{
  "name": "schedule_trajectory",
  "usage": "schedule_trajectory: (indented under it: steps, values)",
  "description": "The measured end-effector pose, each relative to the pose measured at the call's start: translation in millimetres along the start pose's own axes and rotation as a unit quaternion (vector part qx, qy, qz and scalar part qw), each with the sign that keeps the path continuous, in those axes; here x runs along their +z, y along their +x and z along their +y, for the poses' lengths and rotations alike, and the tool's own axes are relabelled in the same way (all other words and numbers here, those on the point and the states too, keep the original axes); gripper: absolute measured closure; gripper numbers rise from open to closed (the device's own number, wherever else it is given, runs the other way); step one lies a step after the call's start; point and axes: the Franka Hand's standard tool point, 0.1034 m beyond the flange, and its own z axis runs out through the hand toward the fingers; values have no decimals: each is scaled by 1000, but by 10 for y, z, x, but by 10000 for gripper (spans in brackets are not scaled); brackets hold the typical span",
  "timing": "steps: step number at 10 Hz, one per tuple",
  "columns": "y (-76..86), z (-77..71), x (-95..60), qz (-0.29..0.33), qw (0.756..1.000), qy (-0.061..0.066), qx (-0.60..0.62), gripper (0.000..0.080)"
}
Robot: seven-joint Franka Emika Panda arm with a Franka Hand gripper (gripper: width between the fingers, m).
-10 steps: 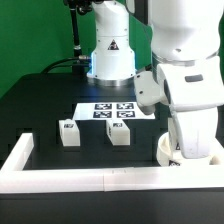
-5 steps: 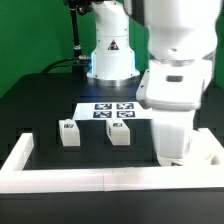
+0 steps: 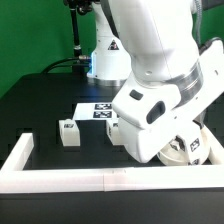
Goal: Assemble stool
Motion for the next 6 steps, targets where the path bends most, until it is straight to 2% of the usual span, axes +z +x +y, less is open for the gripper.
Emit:
schedule_trajectory:
  steps: [3,4,5,6]
  values:
    - [15,-18,13,2,997,-2,81,463]
    - [78,-26,15,35,987,-18,159,463]
    - [58,-83,33,64,974,-35,213,463]
    - [31,-127,51,82,958,-37,274,463]
